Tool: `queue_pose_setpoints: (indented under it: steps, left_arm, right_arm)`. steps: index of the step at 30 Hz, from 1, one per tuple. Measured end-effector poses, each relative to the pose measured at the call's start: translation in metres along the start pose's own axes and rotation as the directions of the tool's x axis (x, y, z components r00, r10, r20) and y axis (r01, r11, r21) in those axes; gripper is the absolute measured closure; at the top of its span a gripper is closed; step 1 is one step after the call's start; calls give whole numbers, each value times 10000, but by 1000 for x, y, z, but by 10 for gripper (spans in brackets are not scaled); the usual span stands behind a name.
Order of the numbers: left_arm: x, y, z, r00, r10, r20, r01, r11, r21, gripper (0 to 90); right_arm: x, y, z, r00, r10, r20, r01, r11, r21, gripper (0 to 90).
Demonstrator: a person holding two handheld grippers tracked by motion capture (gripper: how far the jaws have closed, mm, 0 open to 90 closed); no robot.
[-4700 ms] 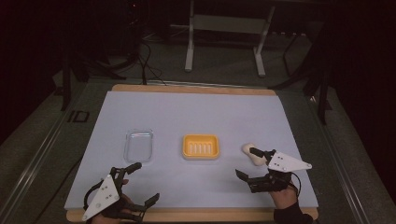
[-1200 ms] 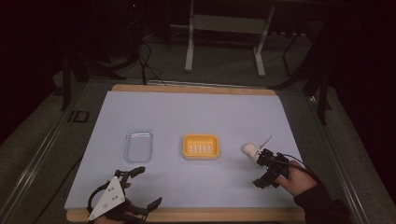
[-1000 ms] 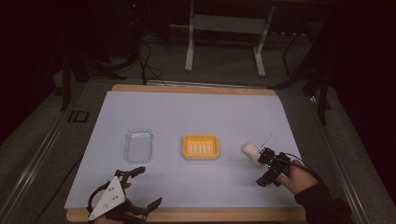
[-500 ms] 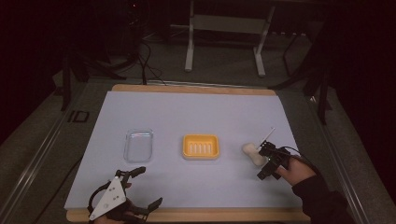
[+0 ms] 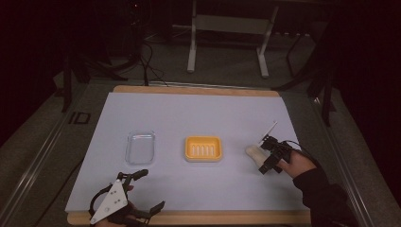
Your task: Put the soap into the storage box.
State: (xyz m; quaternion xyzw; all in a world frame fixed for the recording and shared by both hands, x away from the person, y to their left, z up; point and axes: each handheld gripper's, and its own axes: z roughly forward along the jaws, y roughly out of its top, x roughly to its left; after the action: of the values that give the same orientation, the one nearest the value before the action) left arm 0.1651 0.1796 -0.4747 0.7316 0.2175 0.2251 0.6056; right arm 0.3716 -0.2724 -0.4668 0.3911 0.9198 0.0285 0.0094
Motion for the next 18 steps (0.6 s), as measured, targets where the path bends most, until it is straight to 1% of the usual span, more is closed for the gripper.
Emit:
queue_pose_setpoints:
  steps: [1, 3, 8, 10, 11, 13, 18]
  left_arm:
    - [0, 0, 0, 10000, 4, 28, -4, 10000, -22, 11]
    - [-1, 0, 0, 10000, 51, 80, -51, 10000, -25, 11]
    - [-1, 1, 0, 9999, 48, 131, -47, 10000, -41, 11]
    - [-1, 1, 0, 9998, 26, 176, -24, 10000, -80, 11]
    - [-1, 1, 0, 9998, 16, 188, -15, 9999, -101, 11]
    - [-2, 1, 1, 9997, 47, 257, -45, 10000, -80, 11]
    - [-3, 1, 1, 9995, 73, 298, -71, 10000, -62, 11]
  right_arm:
    - [0, 1, 0, 10000, 43, 2, -43, 10000, 37, 134]
    - [-1, 3, 0, 9999, -30, -98, 31, 10000, 32, 133]
    - [-4, 9, 0, 10000, 43, -85, -44, 10000, -68, 130]
    - [-5, 11, 1, 9999, -56, 130, 59, 9997, -229, 132]
    - [-5, 12, 1, 9999, -2, 101, 5, 9995, -308, 136]
    - [-5, 14, 2, 9998, -131, 141, 138, 9987, -498, 136]
    - [-6, 17, 2, 9999, -87, 60, 91, 9971, -749, 136]
